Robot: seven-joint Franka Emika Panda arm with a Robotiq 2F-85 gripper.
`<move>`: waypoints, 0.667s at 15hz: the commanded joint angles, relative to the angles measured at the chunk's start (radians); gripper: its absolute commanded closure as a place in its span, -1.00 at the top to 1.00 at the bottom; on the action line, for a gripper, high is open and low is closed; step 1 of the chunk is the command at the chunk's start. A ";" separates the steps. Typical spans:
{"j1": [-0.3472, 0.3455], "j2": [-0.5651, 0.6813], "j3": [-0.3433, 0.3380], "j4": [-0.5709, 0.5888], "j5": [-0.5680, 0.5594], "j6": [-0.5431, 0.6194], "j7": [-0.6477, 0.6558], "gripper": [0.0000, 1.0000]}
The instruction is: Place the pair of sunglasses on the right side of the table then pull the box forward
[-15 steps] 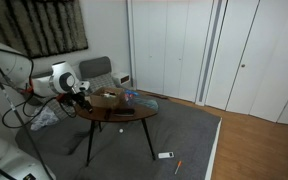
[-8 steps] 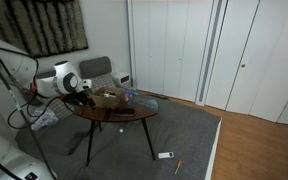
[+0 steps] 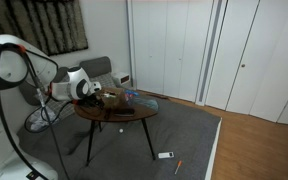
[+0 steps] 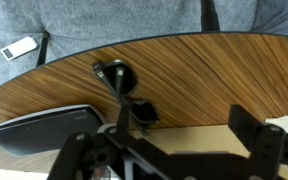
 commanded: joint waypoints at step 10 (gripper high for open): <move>0.038 0.194 -0.106 0.166 0.085 -0.004 -0.374 0.97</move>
